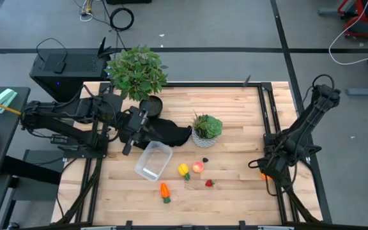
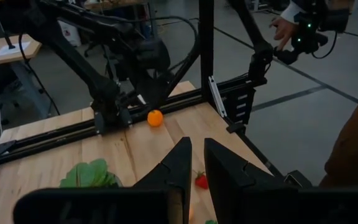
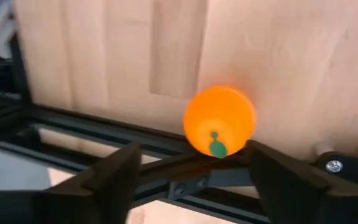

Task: Pick and placing Produce into tupperware
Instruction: Put the orange into the transparent bin

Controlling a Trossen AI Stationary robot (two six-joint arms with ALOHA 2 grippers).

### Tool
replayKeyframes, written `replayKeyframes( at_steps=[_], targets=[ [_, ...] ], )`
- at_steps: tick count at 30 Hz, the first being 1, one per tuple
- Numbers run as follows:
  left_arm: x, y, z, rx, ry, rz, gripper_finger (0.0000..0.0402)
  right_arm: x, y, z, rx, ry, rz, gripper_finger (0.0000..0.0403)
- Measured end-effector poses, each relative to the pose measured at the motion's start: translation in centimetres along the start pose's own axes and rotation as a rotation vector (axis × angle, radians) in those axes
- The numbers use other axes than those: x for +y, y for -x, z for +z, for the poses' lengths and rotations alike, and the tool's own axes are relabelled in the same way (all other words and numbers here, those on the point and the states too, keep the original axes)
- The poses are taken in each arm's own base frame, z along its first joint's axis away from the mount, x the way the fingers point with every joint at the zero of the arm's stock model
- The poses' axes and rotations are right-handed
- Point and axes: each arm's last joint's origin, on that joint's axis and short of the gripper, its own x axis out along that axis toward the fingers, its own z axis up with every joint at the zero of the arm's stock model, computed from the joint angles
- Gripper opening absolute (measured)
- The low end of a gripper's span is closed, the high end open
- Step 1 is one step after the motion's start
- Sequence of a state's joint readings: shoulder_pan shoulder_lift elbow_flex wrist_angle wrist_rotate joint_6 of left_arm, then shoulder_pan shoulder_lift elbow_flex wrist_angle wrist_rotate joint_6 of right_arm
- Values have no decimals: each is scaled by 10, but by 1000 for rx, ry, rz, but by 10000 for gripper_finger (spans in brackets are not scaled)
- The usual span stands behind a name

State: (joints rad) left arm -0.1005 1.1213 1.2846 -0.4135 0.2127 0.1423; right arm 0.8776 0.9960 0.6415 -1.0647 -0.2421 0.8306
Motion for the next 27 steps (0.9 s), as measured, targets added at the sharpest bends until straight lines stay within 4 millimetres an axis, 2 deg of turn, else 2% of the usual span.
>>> replayKeyframes(
  at_steps=[4, 6, 17, 27],
  targets=[
    [0, 0, 0, 1, 0, 0, 52, 2, -5, 5, 6, -9, -11, 377],
    [0, 0, 0, 1, 1, 0, 53, 3, -8, 7, 21, -16, -27, 394],
    [0, 0, 0, 2, 26, 0, 52, 6, -37, 22, 124, -118, -171, 382],
    [0, 0, 0, 3, 28, 0, 52, 10, -62, 35, 166, -143, -216, 384]
  ],
)
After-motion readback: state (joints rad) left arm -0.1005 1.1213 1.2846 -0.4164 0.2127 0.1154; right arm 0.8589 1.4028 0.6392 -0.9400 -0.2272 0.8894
